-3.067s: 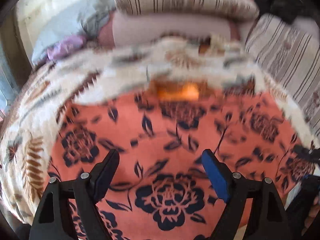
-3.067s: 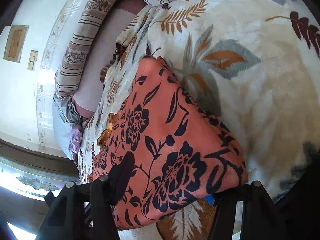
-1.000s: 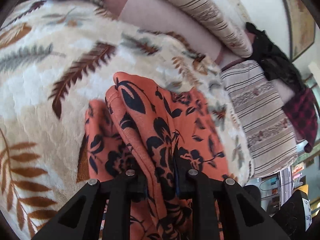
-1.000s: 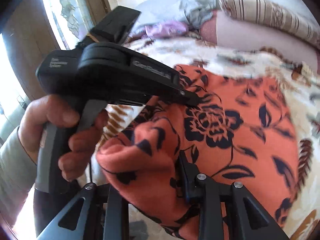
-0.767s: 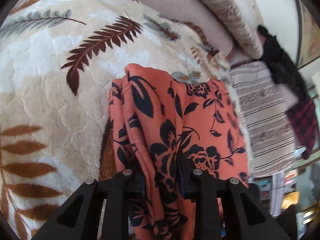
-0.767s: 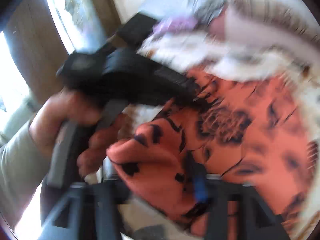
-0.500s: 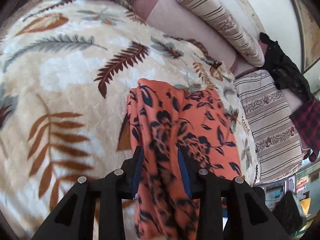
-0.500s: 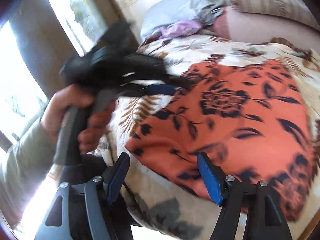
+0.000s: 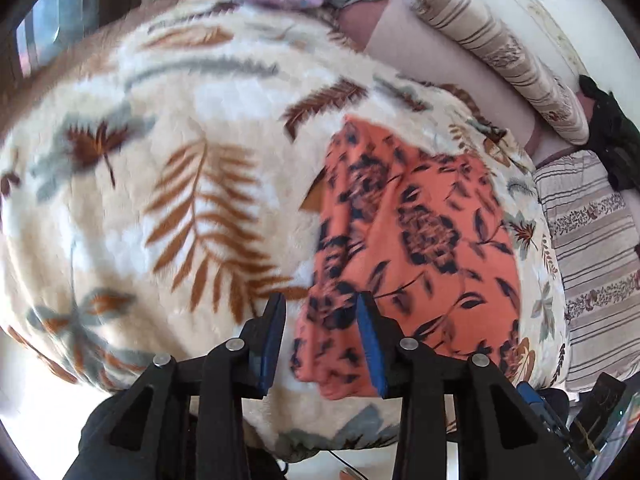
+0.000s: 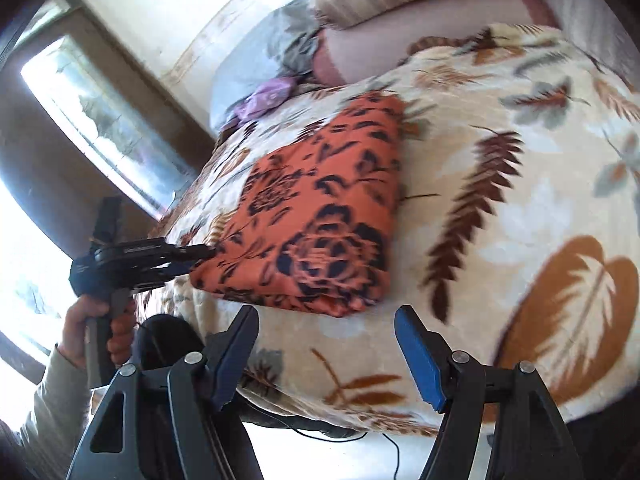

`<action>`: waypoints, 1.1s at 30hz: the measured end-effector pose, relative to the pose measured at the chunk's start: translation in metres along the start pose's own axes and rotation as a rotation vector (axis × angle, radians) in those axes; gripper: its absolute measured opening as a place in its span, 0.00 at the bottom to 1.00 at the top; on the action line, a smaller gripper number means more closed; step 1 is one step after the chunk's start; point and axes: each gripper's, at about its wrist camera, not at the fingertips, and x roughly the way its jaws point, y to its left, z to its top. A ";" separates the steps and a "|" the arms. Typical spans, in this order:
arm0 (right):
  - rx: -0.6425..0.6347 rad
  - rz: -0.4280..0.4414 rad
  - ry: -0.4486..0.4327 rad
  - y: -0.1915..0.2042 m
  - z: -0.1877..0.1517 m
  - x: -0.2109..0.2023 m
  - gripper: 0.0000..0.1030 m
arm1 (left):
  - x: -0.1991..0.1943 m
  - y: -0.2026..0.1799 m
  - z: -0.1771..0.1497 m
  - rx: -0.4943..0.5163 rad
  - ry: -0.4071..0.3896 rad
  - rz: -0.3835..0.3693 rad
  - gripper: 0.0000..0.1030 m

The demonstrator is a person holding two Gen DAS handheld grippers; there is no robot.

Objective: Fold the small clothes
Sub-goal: 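Press the newly folded blouse flat with both grippers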

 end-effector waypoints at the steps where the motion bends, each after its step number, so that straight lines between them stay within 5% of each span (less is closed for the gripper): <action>1: 0.028 0.009 -0.004 -0.007 0.001 -0.003 0.73 | -0.007 -0.011 0.003 0.021 -0.025 -0.005 0.50; 2: 0.061 0.027 -0.009 -0.014 0.004 -0.005 0.73 | -0.012 -0.022 0.005 0.043 -0.059 -0.013 0.64; 4: 0.121 0.072 -0.013 -0.025 0.009 -0.008 0.73 | -0.019 -0.045 0.009 0.106 -0.139 -0.034 0.72; 8: 0.246 0.171 0.018 -0.046 0.031 -0.003 0.73 | -0.002 -0.083 0.013 0.223 -0.212 -0.028 0.72; 10: 0.308 0.217 0.040 -0.056 0.047 0.008 0.73 | 0.023 -0.088 0.011 0.279 -0.206 0.083 0.72; 13: 0.364 0.269 0.085 -0.064 0.067 0.027 0.75 | 0.073 -0.070 -0.002 0.292 -0.068 0.217 0.72; 15: 0.401 0.271 0.135 -0.068 0.074 0.049 0.75 | 0.073 -0.053 -0.012 0.244 -0.143 0.140 0.74; 18: 0.422 0.290 0.234 -0.067 0.072 0.090 0.72 | 0.073 -0.050 -0.017 0.263 -0.173 0.132 0.74; 20: 0.362 0.231 0.293 -0.054 0.066 0.110 0.39 | 0.076 -0.047 -0.016 0.267 -0.181 0.120 0.75; 23: 0.091 -0.010 0.209 -0.003 0.075 0.085 0.31 | 0.075 -0.038 -0.014 0.242 -0.185 0.077 0.75; 25: -0.101 -0.161 0.183 0.025 0.069 0.081 0.31 | 0.077 -0.037 -0.013 0.246 -0.188 0.074 0.76; 26: -0.095 -0.180 0.236 0.019 0.063 0.093 0.32 | 0.076 -0.042 -0.015 0.253 -0.189 0.077 0.76; 29: 0.149 -0.025 0.262 -0.019 0.066 0.095 0.51 | 0.075 -0.041 -0.016 0.253 -0.193 0.073 0.76; 33: 0.227 0.113 0.195 -0.028 0.090 0.075 0.62 | 0.074 -0.038 -0.014 0.237 -0.185 0.053 0.76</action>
